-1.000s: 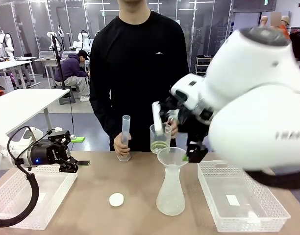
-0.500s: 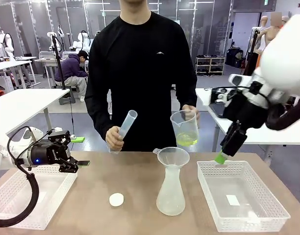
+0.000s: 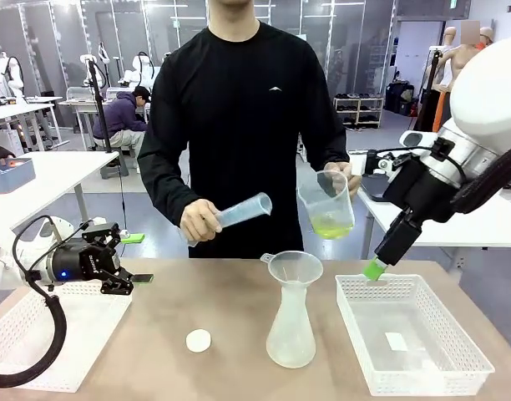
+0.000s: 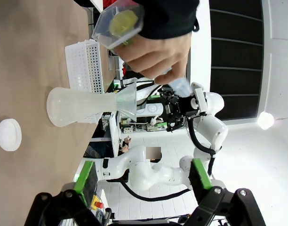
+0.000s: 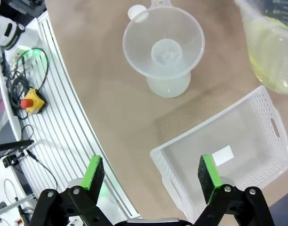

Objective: Prepare the solutions needed for the experiment.
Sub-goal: Once the solution is in the Big flask , pick up the Plastic Funnel and place it back into the right Organizing basket.

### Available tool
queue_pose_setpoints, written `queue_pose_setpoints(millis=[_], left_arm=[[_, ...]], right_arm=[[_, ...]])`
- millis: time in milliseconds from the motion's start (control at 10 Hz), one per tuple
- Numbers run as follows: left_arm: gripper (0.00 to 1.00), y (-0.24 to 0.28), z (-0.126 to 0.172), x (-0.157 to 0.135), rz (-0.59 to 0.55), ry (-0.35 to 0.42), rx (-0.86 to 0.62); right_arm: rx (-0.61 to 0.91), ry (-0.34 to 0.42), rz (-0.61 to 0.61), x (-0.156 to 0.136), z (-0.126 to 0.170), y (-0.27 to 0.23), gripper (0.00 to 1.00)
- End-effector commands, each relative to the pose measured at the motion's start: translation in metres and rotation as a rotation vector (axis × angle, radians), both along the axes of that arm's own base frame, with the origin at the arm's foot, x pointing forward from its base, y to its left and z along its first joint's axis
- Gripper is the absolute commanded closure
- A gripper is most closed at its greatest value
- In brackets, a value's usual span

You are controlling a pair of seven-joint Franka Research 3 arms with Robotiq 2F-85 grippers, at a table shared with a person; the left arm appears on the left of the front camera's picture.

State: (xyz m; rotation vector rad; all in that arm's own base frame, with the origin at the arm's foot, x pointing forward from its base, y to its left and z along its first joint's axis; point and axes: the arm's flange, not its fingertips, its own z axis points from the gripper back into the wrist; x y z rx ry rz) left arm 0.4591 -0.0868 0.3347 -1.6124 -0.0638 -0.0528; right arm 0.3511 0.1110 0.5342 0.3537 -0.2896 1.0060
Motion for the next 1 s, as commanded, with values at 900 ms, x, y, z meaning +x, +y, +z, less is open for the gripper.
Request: queue_pose_setpoints(millis=[900], left_arm=[[0.00, -0.002, -0.001, 0.004, 0.005, 0.004, 0.005]], right_arm=[[1.133, 0.586, -0.541, 0.049, -0.081, -0.164, 0.00]])
